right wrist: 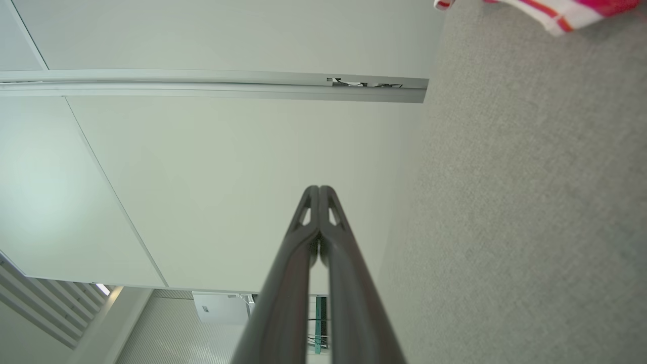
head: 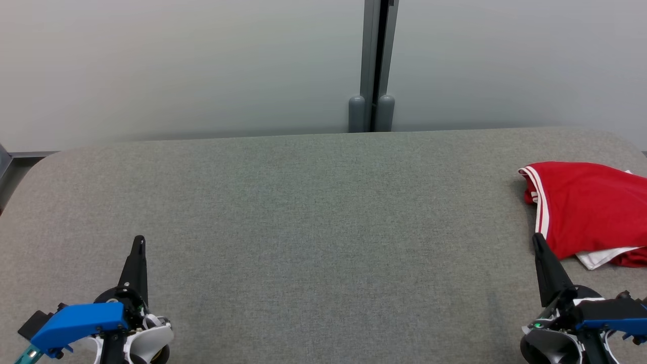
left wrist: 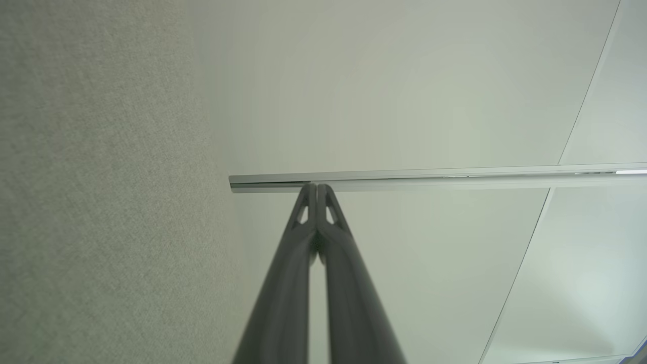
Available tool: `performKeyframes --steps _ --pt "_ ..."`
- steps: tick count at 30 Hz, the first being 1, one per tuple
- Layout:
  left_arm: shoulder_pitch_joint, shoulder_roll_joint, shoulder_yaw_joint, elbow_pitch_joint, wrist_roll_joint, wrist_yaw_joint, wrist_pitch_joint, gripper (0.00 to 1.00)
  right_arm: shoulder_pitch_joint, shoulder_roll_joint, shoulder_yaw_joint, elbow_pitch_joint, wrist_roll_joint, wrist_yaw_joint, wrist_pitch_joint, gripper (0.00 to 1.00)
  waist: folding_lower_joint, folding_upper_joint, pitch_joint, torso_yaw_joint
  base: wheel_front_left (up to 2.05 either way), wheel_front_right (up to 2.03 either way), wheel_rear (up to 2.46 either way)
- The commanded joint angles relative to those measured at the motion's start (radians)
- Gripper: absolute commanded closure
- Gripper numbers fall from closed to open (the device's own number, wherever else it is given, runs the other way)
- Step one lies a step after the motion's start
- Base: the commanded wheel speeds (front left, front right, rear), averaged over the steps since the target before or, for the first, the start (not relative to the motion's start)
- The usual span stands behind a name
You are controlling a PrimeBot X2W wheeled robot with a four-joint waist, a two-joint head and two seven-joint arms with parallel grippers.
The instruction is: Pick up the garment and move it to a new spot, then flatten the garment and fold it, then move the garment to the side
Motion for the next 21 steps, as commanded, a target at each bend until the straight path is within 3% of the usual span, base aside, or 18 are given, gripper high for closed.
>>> performKeyframes --steps 1,21 --pt "-0.013 -0.003 0.004 -0.007 -0.015 -0.011 0.005 1.0 -0.015 0.003 -0.003 -0.004 0.018 0.001 0.003 1.0 0.0 -0.0001 0.0 0.0 0.0 0.0 0.0" --pt "-0.012 -0.004 0.005 -0.007 -0.016 -0.009 0.006 1.0 -0.015 0.003 -0.003 -0.004 0.02 0.001 0.004 1.0 0.0 -0.0001 0.0 0.0 0.0 0.0 0.0"
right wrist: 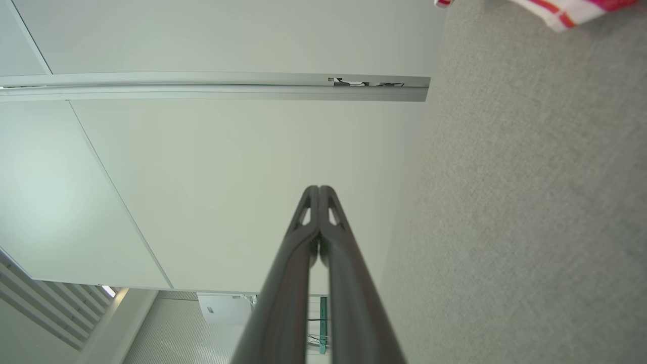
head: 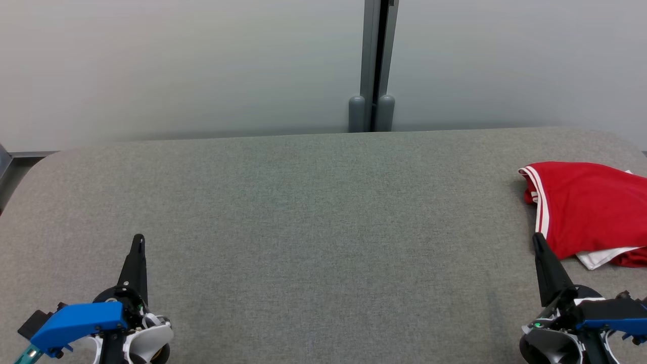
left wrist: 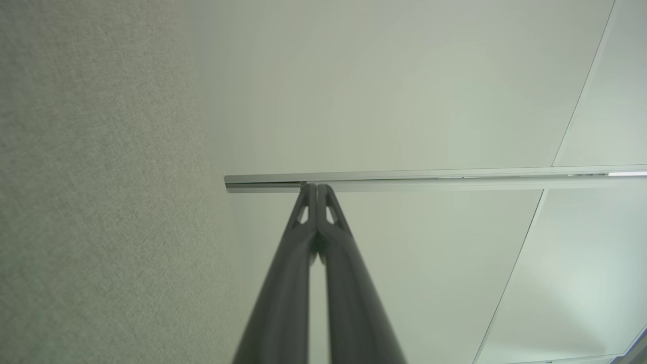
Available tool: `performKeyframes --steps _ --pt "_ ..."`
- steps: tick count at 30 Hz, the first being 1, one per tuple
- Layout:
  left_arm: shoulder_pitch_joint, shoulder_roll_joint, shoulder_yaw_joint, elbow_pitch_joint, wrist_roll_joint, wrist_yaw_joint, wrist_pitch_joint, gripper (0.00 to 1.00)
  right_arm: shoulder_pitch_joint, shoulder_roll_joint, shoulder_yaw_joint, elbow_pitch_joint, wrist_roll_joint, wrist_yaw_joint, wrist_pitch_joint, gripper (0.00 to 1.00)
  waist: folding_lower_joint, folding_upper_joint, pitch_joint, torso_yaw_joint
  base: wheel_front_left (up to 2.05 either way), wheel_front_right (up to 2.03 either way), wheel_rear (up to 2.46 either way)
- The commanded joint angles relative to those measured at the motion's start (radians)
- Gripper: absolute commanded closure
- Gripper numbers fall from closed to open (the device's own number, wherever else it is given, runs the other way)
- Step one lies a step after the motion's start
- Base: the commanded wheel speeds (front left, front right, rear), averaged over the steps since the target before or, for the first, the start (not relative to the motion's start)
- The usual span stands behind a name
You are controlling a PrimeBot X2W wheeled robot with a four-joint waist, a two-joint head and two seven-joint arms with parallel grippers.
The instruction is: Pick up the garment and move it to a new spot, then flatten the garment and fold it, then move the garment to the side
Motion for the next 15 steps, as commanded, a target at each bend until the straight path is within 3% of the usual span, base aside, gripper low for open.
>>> performKeyframes --steps 1,15 --pt "-0.009 -0.002 0.002 -0.004 -0.003 -0.004 0.004 1.0 -0.015 0.002 -0.002 -0.003 0.002 0.001 0.002 1.0 0.0001 0.0 0.0 0.0 0.0 0.0 0.0" --pt "-0.009 -0.002 0.002 -0.004 -0.003 -0.004 0.004 1.0 -0.015 0.002 -0.002 -0.003 0.002 0.001 0.002 1.0 0.0001 0.0 0.0 0.0 0.0 0.0 0.0"
